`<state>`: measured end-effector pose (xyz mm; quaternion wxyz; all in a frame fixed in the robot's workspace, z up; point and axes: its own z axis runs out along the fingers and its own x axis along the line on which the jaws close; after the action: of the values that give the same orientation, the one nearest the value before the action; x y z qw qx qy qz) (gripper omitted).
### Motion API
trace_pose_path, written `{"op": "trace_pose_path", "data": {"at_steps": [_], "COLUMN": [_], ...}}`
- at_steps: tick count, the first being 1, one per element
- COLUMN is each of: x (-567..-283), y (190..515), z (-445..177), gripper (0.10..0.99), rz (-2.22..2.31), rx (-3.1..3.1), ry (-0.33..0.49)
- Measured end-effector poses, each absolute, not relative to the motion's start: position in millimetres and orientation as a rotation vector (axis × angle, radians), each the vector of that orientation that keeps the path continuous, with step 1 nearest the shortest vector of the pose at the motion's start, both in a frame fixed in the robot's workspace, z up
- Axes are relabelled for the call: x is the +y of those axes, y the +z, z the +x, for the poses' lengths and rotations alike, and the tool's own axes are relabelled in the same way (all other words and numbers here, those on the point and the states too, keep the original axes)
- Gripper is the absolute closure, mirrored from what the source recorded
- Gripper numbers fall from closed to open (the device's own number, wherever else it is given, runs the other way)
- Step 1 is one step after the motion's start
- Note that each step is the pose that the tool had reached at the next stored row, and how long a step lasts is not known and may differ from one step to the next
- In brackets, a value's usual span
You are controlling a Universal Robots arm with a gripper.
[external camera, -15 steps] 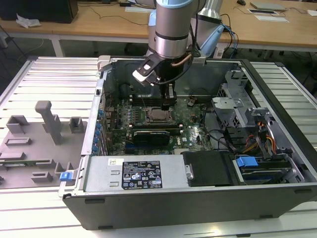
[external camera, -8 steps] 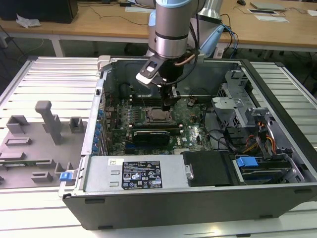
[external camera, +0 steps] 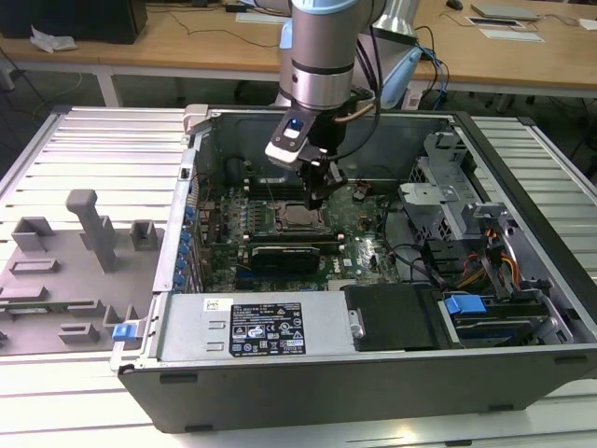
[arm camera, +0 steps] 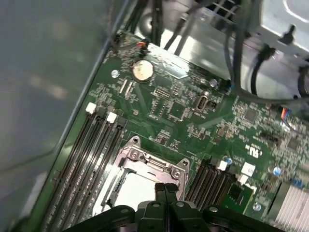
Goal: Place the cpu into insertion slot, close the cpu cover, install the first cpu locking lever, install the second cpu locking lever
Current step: 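Close the cpu cover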
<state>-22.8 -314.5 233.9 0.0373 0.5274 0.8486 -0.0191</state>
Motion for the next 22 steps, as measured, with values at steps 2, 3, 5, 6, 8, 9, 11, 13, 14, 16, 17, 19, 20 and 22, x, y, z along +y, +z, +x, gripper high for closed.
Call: {"op": "trace_pose_path", "data": {"at_steps": [2, 3, 5, 6, 8, 9, 11, 13, 14, 16, 17, 19, 20, 22], "x": [-314.5, -314.5, -314.5, -314.5, -314.5, -314.5, -314.5, -314.5, -314.5, -314.5, -314.5, -314.5, -314.5, -314.5], "y": [233.8, 233.8, 233.8, 233.9, 233.8, 233.9, 233.9, 233.9, 233.9, 233.9, 233.9, 233.9, 233.9, 233.9], "z": [-22.8, -22.8, -22.8, -22.8, -22.8, -22.8, -22.8, -22.8, -22.8, -22.8, -22.8, -22.8, -22.8, -22.8], "gripper": [0.980, 0.980, 0.980, 0.980, 0.980, 0.980, 0.980, 0.980, 0.980, 0.980, 0.980, 0.980, 0.980, 0.980], "rz": [1.547, 1.497, 1.394, 1.364, 1.315, 1.269, 1.162, 1.090, 1.021, 0.936, 0.905, 0.840, 0.806, 0.753], "rx": [2.644, 2.671, 2.723, 2.737, 2.759, 2.780, 2.823, 2.850, 2.873, 2.900, 2.910, 2.927, 2.936, 2.949], "ry": [-0.059, -0.059, -0.060, -0.060, -0.059, -0.060, -0.059, -0.058, -0.058, -0.057, -0.057, -0.056, -0.056, -0.056]}}
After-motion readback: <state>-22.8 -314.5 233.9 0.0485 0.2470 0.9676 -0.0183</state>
